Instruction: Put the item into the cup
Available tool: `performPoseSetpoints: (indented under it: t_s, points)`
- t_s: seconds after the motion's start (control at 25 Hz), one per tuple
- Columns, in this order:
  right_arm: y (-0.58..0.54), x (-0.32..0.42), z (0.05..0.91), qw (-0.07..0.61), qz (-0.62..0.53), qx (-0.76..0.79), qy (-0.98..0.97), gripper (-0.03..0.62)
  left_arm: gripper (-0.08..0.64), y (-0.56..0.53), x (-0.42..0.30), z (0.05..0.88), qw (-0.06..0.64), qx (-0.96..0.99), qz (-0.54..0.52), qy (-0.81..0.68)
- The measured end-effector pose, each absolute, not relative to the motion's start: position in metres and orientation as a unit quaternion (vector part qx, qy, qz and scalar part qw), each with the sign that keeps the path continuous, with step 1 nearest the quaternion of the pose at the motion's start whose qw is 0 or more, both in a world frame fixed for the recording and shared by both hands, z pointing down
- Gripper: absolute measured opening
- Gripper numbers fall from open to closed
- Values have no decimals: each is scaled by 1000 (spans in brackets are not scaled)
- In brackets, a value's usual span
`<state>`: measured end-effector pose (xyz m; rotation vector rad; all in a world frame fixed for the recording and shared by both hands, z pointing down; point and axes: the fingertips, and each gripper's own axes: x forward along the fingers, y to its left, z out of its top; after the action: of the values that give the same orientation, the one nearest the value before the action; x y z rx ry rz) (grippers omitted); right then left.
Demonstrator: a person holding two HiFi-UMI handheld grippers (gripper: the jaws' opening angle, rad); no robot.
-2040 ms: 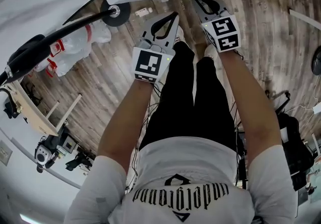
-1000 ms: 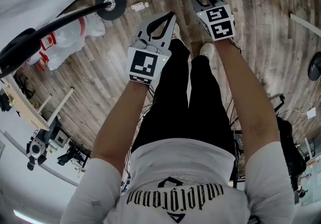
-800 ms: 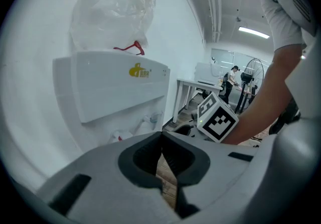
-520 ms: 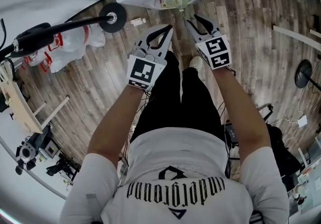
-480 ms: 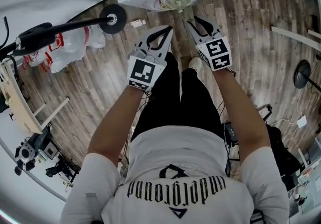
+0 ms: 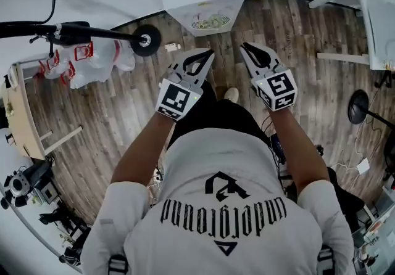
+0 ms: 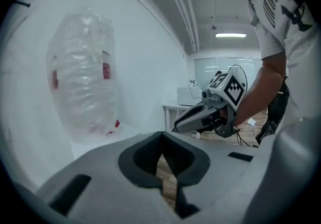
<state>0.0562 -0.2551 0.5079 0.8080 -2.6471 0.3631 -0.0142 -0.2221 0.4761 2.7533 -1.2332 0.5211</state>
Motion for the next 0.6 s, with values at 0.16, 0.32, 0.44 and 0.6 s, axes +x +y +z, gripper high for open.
performPoseSetpoints:
  t_s: [0.16,0.32,0.44,0.6]
  points:
    - [-230,68,451,139,101,283,-944,15,8,-205,-3,436,16,898,160,-408]
    - [-204,80,410,117,77,270,-953,6,8,-186,9,401,-5,897,140,-420]
    - [-187,87,380,102,58,250,-961,6,8,-174,12,373,-7,890,121,-440]
    - [-167,96,337,75,31,232,-969,5,8,-155,14,331,-4,881,88,-464]
